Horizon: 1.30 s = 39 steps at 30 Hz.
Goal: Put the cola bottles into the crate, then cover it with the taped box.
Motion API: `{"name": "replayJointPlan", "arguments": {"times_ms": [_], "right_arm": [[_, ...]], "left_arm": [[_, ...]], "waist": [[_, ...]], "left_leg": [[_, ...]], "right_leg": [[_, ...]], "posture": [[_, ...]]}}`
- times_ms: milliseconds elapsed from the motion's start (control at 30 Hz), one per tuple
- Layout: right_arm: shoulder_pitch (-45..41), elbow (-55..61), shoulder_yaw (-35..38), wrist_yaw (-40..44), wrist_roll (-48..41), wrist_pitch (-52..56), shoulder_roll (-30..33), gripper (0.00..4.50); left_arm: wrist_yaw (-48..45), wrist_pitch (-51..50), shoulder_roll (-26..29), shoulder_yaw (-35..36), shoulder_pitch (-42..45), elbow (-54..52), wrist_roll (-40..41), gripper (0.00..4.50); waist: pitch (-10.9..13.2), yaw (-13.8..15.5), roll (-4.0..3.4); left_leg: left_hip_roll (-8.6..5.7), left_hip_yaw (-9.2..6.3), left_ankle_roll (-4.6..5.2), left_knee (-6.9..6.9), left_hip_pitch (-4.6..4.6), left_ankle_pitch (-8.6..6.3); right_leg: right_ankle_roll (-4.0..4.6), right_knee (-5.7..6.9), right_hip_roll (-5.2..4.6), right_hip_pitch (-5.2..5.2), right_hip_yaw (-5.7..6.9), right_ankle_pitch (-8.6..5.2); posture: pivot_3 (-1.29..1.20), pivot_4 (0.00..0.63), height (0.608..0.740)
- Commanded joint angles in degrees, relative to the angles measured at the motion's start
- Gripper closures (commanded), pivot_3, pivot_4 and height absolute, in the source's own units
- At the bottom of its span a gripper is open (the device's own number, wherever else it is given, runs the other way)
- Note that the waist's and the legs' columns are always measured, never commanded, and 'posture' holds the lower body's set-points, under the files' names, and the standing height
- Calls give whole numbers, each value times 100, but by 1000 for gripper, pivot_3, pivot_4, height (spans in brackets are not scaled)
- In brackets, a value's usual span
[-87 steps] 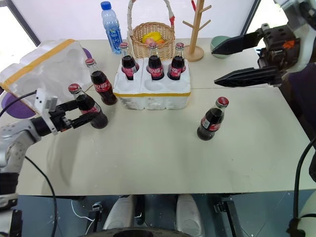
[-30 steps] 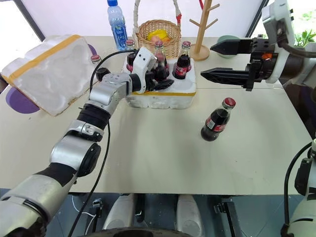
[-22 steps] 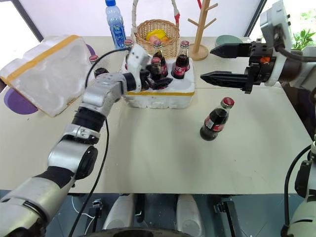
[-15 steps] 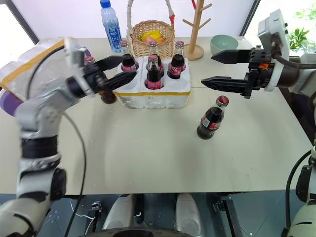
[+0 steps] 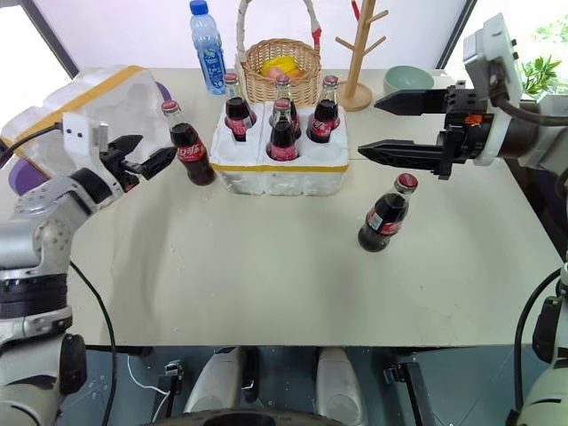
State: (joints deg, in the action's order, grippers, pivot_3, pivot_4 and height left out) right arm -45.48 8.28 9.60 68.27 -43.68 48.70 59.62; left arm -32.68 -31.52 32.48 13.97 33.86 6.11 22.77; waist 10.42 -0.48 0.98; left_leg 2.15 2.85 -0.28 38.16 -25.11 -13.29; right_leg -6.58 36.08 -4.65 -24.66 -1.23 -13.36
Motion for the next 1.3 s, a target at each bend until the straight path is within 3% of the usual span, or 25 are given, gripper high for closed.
{"name": "replayJointPlan", "arguments": {"times_ms": [33, 333, 600, 667, 767, 867, 1000, 1100, 1300], "right_arm": [[-181, 217, 129, 12, -166, 78, 92, 0], [-224, 257, 198, -110, -219, 186, 65, 0], [-182, 292, 238, -240, -271, 193, 60, 0], [-180, 296, 238, -269, -273, 194, 57, 0], [-148, 320, 269, -321, -302, 209, 70, 0], [-75, 353, 314, -359, -333, 216, 95, 0], [-10, 382, 346, -409, -351, 210, 104, 0], [23, 392, 349, -432, -349, 196, 99, 0], [-1, 343, 301, -491, -312, 166, 35, 0]], "left_arm": [[-160, 500, -67, -206, 324, 424, -199, 27], [-305, 1802, -400, -792, 1220, 2618, -976, 27], [-503, 2520, -631, -906, 1837, 3855, -1262, 27], [-558, 2576, -626, -836, 1903, 3925, -1221, 572], [-671, 2383, -433, -689, 1789, 3663, -1099, 1714], [-836, 1795, -180, -468, 1527, 3038, -807, 1663], [-1506, 408, 256, -179, 1054, 1372, 136, 1663], [-1704, -588, 469, 185, 1176, 524, 1007, 1663], [-1173, -978, 134, 296, 2295, 989, 1268, 1663]], "waist": [[0, -1, 0], [0, -10, 0], [1, -5, 1], [1, -4, 1], [1, -6, 2], [2, -39, 4], [4, -52, 6], [10, 9, 15], [10, 126, 17]], "left_leg": [[0, 0, 0, -1, 0, 0], [0, -1, 0, -2, 0, 0], [0, -1, 1, -2, -6, 0], [0, -2, 1, -2, -6, 0], [0, -3, 1, -2, -7, 0], [1, -3, 1, -2, -19, 0], [9, 0, 1, -7, -29, -1], [13, -1, 0, -7, -38, 0], [-2, -8, -1, 9, -31, 1]], "right_leg": [[0, 0, 0, 0, 1, 0], [-2, 1, 1, -2, 2, 1], [-3, 0, 0, -4, 4, 2], [-3, 0, 0, -5, 4, 2], [-3, 1, -1, -6, 5, 2], [-4, 2, -1, -18, 5, 2], [-4, 11, 4, -40, 4, 2], [-4, 13, 8, -48, 5, 2], [-3, 0, 0, -19, 8, 2]], "posture": [[0, 150, 740], [0, 150, 740], [0, 150, 740], [0, 150, 740], [0, 150, 740], [0, 150, 740], [0, 150, 740], [0, 150, 740], [0, 150, 740]]}}
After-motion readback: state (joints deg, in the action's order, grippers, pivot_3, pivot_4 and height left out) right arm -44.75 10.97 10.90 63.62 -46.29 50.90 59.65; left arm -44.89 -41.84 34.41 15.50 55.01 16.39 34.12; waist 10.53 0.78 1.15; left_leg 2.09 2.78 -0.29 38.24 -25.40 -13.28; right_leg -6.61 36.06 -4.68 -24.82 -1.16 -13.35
